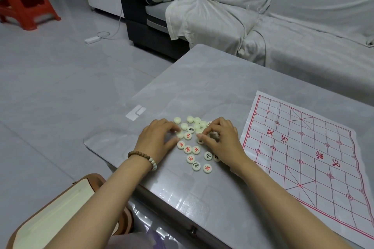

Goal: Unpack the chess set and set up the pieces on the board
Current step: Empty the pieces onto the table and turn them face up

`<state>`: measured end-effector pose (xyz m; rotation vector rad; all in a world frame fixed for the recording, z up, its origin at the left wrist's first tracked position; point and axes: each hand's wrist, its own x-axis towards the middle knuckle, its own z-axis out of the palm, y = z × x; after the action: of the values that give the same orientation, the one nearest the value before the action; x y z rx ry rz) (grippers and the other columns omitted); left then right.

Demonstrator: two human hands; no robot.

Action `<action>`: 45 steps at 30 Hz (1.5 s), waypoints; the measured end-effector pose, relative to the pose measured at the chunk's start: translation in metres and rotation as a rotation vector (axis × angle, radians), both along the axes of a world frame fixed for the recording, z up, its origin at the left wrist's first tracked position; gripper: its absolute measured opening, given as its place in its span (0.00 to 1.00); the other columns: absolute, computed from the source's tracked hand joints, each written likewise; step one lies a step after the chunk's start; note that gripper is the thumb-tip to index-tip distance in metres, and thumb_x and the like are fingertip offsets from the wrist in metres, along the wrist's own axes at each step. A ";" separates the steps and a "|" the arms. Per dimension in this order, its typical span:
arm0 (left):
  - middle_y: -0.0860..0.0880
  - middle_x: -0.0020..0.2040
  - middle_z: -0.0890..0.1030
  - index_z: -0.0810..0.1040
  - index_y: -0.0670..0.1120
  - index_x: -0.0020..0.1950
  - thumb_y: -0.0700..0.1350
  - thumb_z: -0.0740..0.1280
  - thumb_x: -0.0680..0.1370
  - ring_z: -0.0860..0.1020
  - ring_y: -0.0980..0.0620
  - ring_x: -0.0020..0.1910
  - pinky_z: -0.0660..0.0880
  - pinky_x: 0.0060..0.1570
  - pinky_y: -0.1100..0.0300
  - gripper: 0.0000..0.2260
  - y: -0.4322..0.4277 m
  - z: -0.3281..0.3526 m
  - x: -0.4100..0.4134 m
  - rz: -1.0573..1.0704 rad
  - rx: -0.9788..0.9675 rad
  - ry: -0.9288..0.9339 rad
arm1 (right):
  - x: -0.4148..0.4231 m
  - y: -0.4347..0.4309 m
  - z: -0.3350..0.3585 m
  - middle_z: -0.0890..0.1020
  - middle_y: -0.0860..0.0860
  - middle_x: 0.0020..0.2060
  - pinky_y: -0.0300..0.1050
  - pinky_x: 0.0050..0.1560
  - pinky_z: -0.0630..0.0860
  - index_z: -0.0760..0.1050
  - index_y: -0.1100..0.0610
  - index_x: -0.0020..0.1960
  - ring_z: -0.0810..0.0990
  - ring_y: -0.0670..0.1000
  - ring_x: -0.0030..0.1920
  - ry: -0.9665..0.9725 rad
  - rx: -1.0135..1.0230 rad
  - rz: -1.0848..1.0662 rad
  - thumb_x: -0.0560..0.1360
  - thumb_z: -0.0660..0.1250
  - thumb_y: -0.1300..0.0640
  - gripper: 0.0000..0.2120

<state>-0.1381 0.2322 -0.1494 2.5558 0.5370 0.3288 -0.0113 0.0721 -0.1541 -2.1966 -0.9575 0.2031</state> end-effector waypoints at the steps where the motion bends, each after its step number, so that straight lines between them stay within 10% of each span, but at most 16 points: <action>1: 0.55 0.51 0.77 0.77 0.53 0.54 0.51 0.67 0.75 0.72 0.53 0.54 0.67 0.51 0.60 0.08 0.000 0.000 0.000 0.000 -0.002 -0.007 | 0.001 0.001 0.000 0.71 0.42 0.43 0.40 0.54 0.60 0.78 0.48 0.38 0.68 0.45 0.50 -0.005 0.002 -0.017 0.70 0.72 0.45 0.07; 34: 0.56 0.44 0.75 0.78 0.55 0.45 0.50 0.68 0.74 0.71 0.55 0.47 0.69 0.46 0.61 0.01 0.011 -0.004 0.010 0.057 -0.158 -0.074 | 0.005 0.012 0.002 0.72 0.45 0.46 0.39 0.53 0.57 0.77 0.51 0.44 0.66 0.46 0.51 -0.143 -0.162 0.024 0.77 0.63 0.47 0.09; 45: 0.52 0.57 0.75 0.75 0.52 0.63 0.48 0.61 0.79 0.70 0.50 0.56 0.61 0.50 0.61 0.13 0.016 -0.010 0.020 0.019 0.048 -0.058 | 0.019 0.035 0.012 0.75 0.44 0.54 0.39 0.61 0.57 0.78 0.47 0.59 0.68 0.43 0.58 -0.111 -0.107 0.091 0.77 0.64 0.48 0.13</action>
<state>-0.1182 0.2479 -0.1597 2.5804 0.5384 0.4262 0.0081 0.1075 -0.1421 -2.2834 -1.1334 0.1799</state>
